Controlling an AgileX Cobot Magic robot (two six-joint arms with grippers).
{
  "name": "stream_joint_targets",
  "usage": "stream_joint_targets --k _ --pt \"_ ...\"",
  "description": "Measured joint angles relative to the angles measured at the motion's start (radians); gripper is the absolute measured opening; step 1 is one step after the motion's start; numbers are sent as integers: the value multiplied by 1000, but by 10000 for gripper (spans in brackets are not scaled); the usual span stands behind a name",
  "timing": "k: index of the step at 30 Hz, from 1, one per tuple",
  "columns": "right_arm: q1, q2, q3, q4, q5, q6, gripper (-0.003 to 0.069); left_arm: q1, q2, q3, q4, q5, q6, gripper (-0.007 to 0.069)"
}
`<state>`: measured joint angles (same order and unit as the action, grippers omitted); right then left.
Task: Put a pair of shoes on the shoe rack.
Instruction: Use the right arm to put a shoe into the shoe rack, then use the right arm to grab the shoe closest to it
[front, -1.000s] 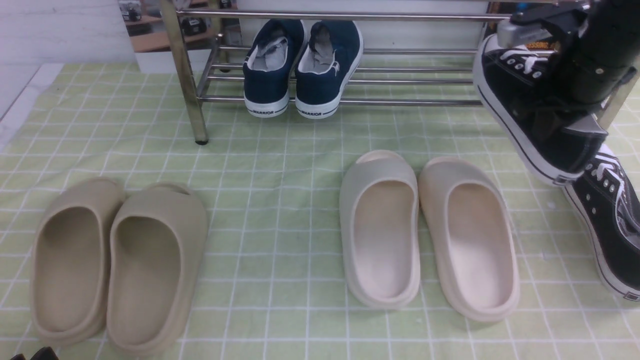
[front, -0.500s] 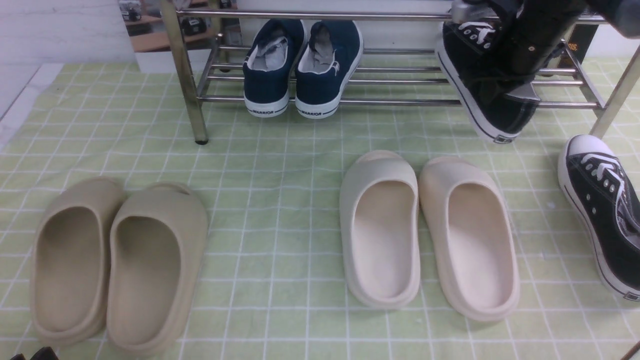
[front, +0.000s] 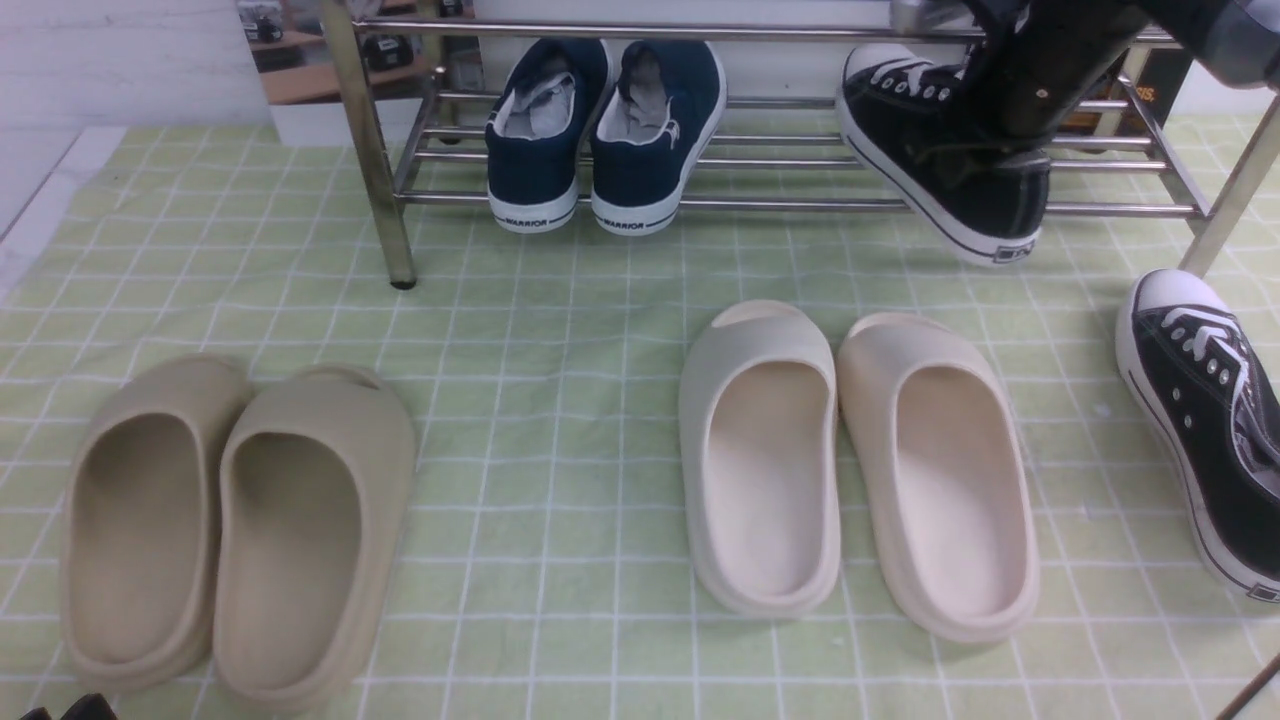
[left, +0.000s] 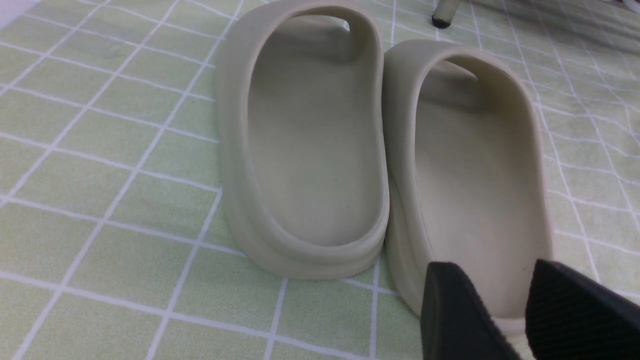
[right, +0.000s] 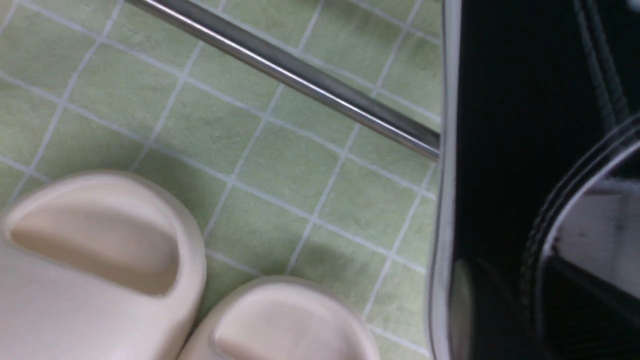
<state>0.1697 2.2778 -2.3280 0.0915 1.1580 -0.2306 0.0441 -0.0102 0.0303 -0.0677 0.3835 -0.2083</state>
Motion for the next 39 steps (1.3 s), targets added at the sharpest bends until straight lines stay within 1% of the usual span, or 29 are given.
stream_joint_targets --k 2,3,4,5,6,8,10,11,15,16,17,18,19,20,21,22,23,25,28,30,32,35,39 --pt "0 -11 -1 0 16 8 292 0 0 0 0 0 0 239" --pt "0 -33 -1 0 50 20 370 0 0 0 0 0 0 239" --pt "0 -48 -1 0 75 24 414 0 0 0 0 0 0 239" --pt "0 -58 -1 0 81 27 439 0 0 0 0 0 0 239" --pt "0 -61 -1 0 85 28 444 0 0 0 0 0 0 239" --pt "0 -109 6 -11 90 50 494 0 0 0 0 0 0 239" --pt "0 -151 35 -16 91 74 502 0 0 0 0 0 0 239" --pt "0 -163 39 -16 91 76 502 0 0 0 0 0 0 239" --pt "0 -351 235 -38 88 105 489 0 0 0 0 0 0 239" --pt "0 -351 247 -41 88 106 489 0 0 0 0 0 0 239" --pt "-3 -435 371 -63 88 107 476 0 0 0 0 0 0 239" --pt "-10 -479 447 -74 88 110 468 0 0 0 0 0 0 239" --pt "-11 -488 463 -77 88 110 466 0 0 0 0 0 0 239" --pt "-33 -555 606 -91 88 114 451 0 0 0 0 0 0 239" --pt "-46 -580 670 -91 87 119 446 0 0 0 0 0 0 239" --pt "-50 -585 685 -97 87 120 444 0 0 0 0 0 0 239" --pt "-77 -618 793 -100 87 132 434 0 0 0 0 0 0 239" --pt "-118 -648 931 -101 72 162 421 0 0 0 0 0 0 239" --pt "-158 -658 1095 -106 -13 204 399 0 0 0 0 0 0 239" --pt "-161 -658 1133 -107 -45 209 391 0 0 0 0 0 0 239" --pt "-161 -648 1206 -106 -142 213 372 0 0 0 0 0 0 239" --pt "-160 -631 1235 -113 -233 214 353 0 0 0 0 0 0 239" --pt "-160 -592 1243 -140 -310 218 325 0 0 0 0 0 0 239"
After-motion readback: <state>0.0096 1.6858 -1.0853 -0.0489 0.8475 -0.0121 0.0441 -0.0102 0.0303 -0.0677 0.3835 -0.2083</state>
